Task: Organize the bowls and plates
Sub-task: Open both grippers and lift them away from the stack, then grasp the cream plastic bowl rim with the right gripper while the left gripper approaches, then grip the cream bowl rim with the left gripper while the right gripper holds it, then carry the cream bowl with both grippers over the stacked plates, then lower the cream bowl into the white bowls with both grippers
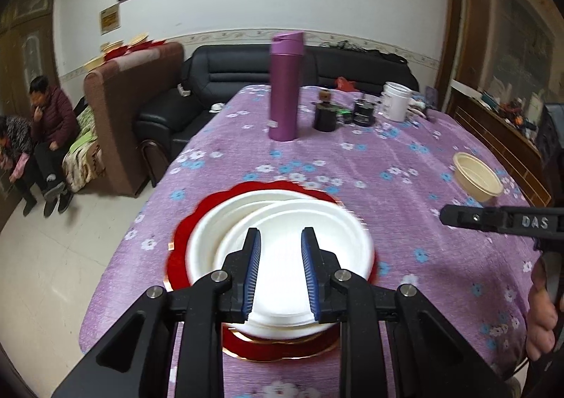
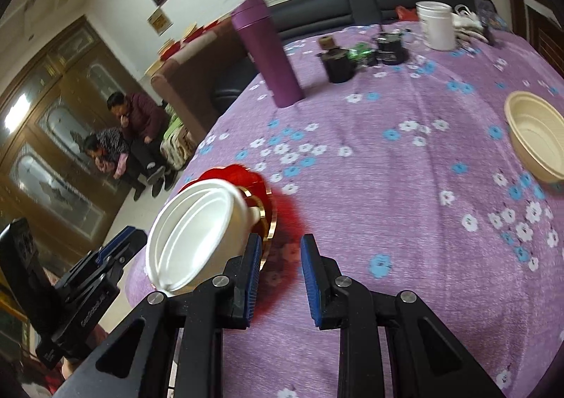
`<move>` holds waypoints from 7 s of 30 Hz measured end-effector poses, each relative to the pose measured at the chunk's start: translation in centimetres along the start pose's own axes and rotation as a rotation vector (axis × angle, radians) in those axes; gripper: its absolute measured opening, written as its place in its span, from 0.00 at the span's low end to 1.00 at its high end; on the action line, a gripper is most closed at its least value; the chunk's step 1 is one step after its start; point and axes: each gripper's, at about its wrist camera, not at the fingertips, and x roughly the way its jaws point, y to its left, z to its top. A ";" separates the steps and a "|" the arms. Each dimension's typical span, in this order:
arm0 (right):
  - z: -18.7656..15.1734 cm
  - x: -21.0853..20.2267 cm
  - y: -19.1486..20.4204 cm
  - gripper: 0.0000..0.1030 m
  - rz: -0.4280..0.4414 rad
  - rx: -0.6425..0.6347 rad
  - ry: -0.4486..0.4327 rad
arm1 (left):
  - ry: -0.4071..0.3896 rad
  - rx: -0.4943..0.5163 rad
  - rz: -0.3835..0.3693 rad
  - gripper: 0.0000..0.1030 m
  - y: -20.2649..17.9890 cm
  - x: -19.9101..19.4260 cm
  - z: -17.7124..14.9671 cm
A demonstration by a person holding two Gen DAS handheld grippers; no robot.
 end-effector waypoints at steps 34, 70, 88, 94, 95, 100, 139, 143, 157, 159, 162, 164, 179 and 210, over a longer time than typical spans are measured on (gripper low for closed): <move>4.4 -9.0 -33.1 0.27 -0.253 0.642 -0.238 | 0.198 0.329 -0.149 0.43 -19.3 10.3 -4.8; -3.1 -6.0 -17.0 0.26 -0.094 0.286 -0.112 | 0.177 0.183 -0.260 0.32 -17.9 10.6 -1.2; -4.4 -5.6 -14.6 0.17 -0.088 0.255 -0.098 | 0.120 0.191 -0.197 0.27 -16.4 8.3 -2.2; -4.8 -5.1 -14.1 0.17 -0.094 0.247 -0.083 | 0.108 0.199 -0.181 0.27 -16.1 8.0 -2.6; -4.8 -5.0 -14.0 0.17 -0.096 0.246 -0.081 | 0.107 0.198 -0.180 0.27 -16.1 8.0 -2.6; -4.8 -5.0 -13.8 0.17 -0.102 0.243 -0.078 | 0.105 0.198 -0.180 0.27 -16.0 8.1 -2.7; -4.2 -5.8 -9.9 0.17 -0.103 0.188 -0.080 | 0.021 0.137 -0.171 0.27 -13.3 5.5 -1.9; -4.1 -5.9 -9.4 0.17 -0.098 0.182 -0.078 | 0.012 0.128 -0.170 0.27 -12.9 5.2 -1.8; -3.0 -6.4 -6.9 0.17 -0.065 0.139 -0.090 | -0.040 0.087 -0.145 0.27 -11.1 3.5 -0.9; -2.7 -6.4 -6.5 0.17 -0.062 0.129 -0.091 | -0.047 0.080 -0.141 0.27 -10.7 3.3 -0.7; -2.2 -6.3 -5.9 0.17 -0.050 0.119 -0.091 | -0.061 0.066 -0.137 0.27 -9.9 2.7 -0.3; -1.9 -6.4 -5.3 0.17 -0.042 0.109 -0.093 | -0.073 0.054 -0.130 0.27 -9.1 2.2 0.0; 0.8 -2.5 1.7 0.17 0.123 0.054 -0.004 | -0.097 -0.039 -0.026 0.32 -0.2 -1.7 1.1; 0.5 6.9 7.8 0.23 0.058 -0.098 0.154 | 0.002 -0.151 0.080 0.32 6.6 0.7 -1.3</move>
